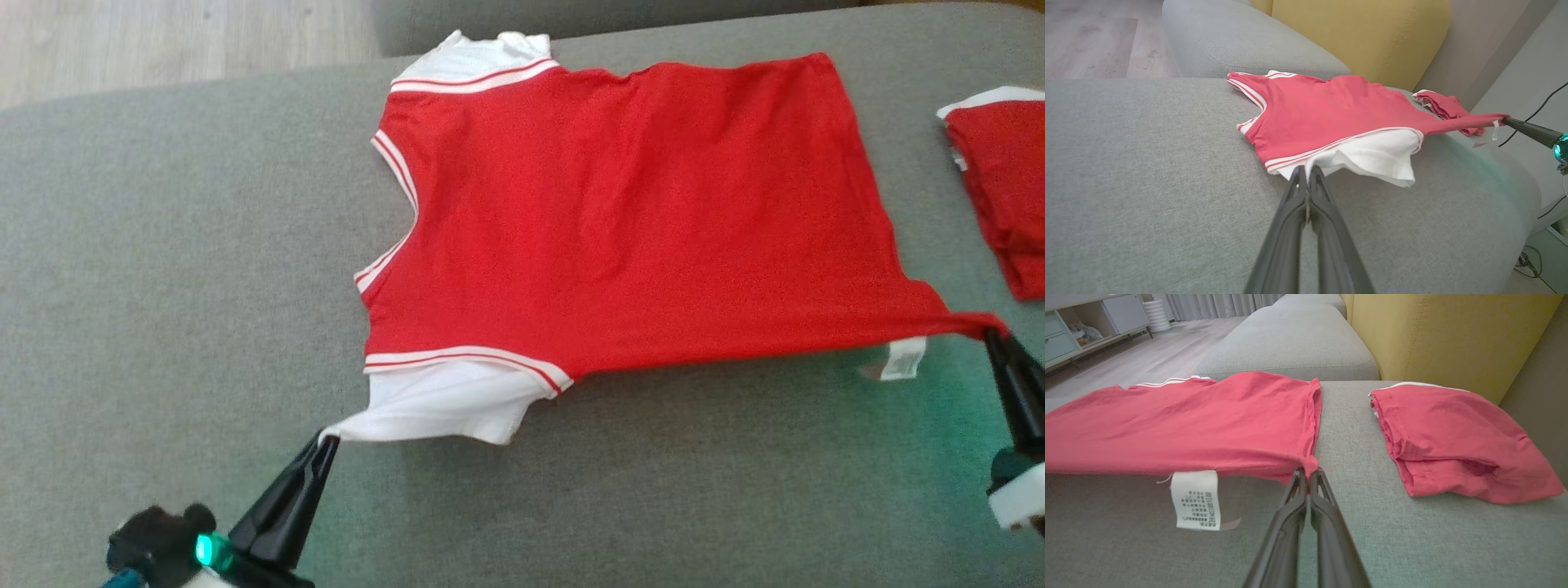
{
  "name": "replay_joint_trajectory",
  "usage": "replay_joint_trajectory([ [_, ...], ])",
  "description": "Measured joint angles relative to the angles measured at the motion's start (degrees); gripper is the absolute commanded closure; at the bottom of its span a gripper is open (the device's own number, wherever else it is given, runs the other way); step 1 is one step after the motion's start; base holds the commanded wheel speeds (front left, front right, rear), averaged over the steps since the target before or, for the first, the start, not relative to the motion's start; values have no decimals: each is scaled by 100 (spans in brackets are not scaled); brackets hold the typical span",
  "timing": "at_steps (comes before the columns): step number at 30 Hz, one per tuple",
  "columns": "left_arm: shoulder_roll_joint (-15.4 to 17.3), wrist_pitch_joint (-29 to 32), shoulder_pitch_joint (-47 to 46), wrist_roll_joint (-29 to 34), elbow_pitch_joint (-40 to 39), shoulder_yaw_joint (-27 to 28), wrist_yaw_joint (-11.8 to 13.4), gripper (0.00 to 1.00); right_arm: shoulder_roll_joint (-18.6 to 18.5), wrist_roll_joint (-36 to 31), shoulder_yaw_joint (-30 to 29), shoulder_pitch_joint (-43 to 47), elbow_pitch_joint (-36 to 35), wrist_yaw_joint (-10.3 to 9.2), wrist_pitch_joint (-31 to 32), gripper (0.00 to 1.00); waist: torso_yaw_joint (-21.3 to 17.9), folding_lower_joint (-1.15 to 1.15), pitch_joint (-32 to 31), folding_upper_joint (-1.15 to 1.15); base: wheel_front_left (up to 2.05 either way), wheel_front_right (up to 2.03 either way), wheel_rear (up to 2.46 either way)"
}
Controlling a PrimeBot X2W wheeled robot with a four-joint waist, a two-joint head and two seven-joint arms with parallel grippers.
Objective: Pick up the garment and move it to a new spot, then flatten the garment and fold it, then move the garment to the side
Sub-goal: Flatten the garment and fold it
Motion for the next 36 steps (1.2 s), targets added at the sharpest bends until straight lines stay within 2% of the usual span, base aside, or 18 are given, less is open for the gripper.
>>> replay_joint_trajectory([
  [5,16,56,-462,148,40,23,-44,100,152,2,-131,-204,-32,0,131,100,46,1,213,0,0,0,0],
  [11,-248,336,-1941,453,480,70,-190,100,191,2,-73,-1126,183,0,299,100,50,3,633,0,0,0,0],
  [17,-514,617,-3052,671,1230,-30,-432,100,237,2,326,-2082,572,0,367,100,-27,3,1036,0,0,0,0],
  [23,-775,565,-3858,895,1871,-94,-555,100,250,62,730,-2755,1048,0,308,100,-104,3,1332,0,0,0,0],
  [24,-815,555,-3950,909,1980,-102,-555,85,250,83,791,-2842,1120,0,274,100,-112,3,1368,0,0,0,0],
  [25,-856,515,-4025,922,2090,-111,-557,55,254,108,848,-2915,1181,0,242,100,-119,3,1400,0,0,0,0],
  [26,-889,472,-4072,946,2186,-112,-577,51,274,133,888,-2980,1245,0,211,89,-125,2,1427,0,0,0,0],
  [27,-915,412,-4108,981,2291,-121,-578,17,302,188,920,-3033,1302,0,182,35,-132,2,1448,0,0,0,0],
  [28,-945,336,-4132,1032,2382,-114,-539,0,325,216,960,-3081,1349,0,147,0,-139,2,1465,0,0,0,0],
  [32,-1068,107,-4128,1113,2549,-41,-348,0,405,242,971,-3163,1417,0,18,0,-170,2,1483,0,0,0,0],
  [36,-1234,-11,-3874,1151,2413,256,70,0,567,235,699,-3124,1200,0,7,0,-208,2,1430,0,0,0,0],
])
